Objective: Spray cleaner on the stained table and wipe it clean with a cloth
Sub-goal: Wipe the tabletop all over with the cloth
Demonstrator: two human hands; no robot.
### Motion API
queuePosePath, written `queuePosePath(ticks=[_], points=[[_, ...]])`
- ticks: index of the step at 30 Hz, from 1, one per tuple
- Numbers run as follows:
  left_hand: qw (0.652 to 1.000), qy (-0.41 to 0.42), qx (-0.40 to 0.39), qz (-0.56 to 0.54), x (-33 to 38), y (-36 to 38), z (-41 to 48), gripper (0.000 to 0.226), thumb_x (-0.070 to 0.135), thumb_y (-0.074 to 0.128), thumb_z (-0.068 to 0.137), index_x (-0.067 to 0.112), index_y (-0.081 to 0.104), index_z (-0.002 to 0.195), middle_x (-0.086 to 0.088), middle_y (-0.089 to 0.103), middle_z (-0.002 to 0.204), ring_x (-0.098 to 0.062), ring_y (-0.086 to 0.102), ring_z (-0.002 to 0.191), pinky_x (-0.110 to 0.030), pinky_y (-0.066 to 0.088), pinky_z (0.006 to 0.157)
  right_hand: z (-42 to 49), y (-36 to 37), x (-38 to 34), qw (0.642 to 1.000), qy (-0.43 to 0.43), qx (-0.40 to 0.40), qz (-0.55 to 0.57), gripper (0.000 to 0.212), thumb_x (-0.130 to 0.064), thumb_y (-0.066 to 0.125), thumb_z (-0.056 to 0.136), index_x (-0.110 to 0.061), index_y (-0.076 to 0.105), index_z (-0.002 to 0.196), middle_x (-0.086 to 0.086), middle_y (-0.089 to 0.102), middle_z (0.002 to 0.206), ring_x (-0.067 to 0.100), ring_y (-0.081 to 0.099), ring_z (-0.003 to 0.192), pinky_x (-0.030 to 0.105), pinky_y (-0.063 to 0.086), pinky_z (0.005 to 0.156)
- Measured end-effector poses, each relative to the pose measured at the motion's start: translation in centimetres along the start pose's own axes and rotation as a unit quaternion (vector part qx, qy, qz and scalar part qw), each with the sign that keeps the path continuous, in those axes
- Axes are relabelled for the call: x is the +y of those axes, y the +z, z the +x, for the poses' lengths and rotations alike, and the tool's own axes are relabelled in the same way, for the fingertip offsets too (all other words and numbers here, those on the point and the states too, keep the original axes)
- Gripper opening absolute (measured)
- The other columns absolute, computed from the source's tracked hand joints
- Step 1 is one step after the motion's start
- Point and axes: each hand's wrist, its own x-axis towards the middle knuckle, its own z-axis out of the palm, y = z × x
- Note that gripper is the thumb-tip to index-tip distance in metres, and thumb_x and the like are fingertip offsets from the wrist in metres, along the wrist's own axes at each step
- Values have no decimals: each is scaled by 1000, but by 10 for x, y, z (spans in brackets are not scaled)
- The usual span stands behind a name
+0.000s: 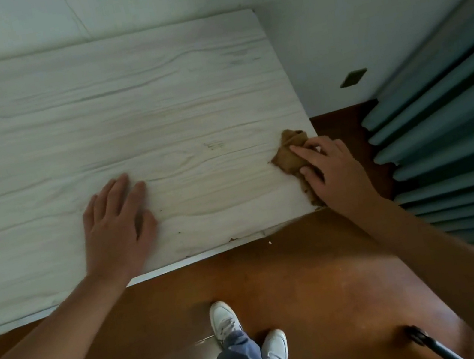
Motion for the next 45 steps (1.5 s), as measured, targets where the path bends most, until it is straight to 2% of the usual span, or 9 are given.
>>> queuePosePath(ticks=[8, 15, 19, 23, 26, 30, 36, 41, 45], points=[[1000, -5, -4, 13, 5, -4, -1, 58, 38, 38, 95, 17, 48, 149, -11, 36, 162, -32, 28, 150, -48, 22, 120, -42, 11, -40, 989, 145, 5, 11, 43, -32, 47, 101, -24, 49, 144, -2, 43, 136, 17, 41, 115, 22, 41, 74], [1000, 0, -9, 2, 0, -4, -1, 59, 40, 35, 95, 19, 48, 148, -11, 37, 162, -32, 28, 150, -49, 21, 121, -41, 24, -111, 990, 140, -21, 18, 44, -31, 45, 103, -25, 46, 146, -1, 40, 137, 19, 41, 117, 32, 54, 72], [998, 15, -11, -68, -6, -11, -5, 53, 38, 38, 96, 15, 58, 139, -13, 46, 155, -35, 37, 145, -51, 27, 121, -38, 38, -165, 989, 147, -24, 9, 43, -30, 45, 103, -25, 46, 146, 0, 41, 137, 21, 42, 117, 32, 54, 72], [995, 75, 2, -71, -49, -31, -31, 46, 35, 44, 98, 15, 60, 137, -11, 52, 151, -33, 45, 141, -50, 32, 117, -33, 52, -216, 986, 167, -14, -6, 42, -30, 44, 103, -24, 46, 145, 1, 40, 137, 22, 42, 116, 32, 51, 70], [996, 76, 10, -37, -125, -55, -59, 46, 36, 45, 98, 16, 59, 136, -10, 52, 149, -32, 46, 139, -49, 35, 114, -30, 64, -261, 981, 191, -12, -13, 42, -30, 43, 103, -24, 45, 145, 1, 39, 137, 23, 43, 115, 32, 49, 69], [999, 31, 7, 1, -241, -92, -90, 50, 40, 39, 98, 14, 57, 137, -11, 51, 149, -34, 45, 139, -51, 35, 113, -24, 79, -327, 982, 187, -15, -14, 43, -29, 43, 104, -24, 44, 146, 2, 39, 136, 25, 42, 115, 31, 43, 67], [997, -57, -17, 43, -365, -128, -140, 56, 45, 35, 97, 14, 56, 139, -11, 49, 150, -35, 43, 140, -52, 36, 112, -11, 102, -429, 989, 144, -38, -3, 44, -28, 43, 104, -24, 43, 147, 3, 39, 139, 26, 42, 117, 35, 50, 71], [996, -43, -51, 60, -401, -131, -167, 60, 46, 30, 99, 15, 47, 147, -12, 42, 156, -34, 38, 145, -53, 37, 114, -14, 119, -513, 995, 45, -72, 48, 42, -28, 45, 103, -25, 45, 145, -1, 40, 139, 22, 42, 115, 37, 55, 77], [996, -47, -56, 60, -400, -130, -167, 61, 47, 28, 99, 16, 45, 149, -12, 40, 158, -34, 35, 147, -53, 35, 115, -15, 119, -511, 994, -31, -96, 43, 40, -25, 46, 102, -27, 47, 142, -3, 41, 136, 19, 43, 116, 35, 54, 80]])
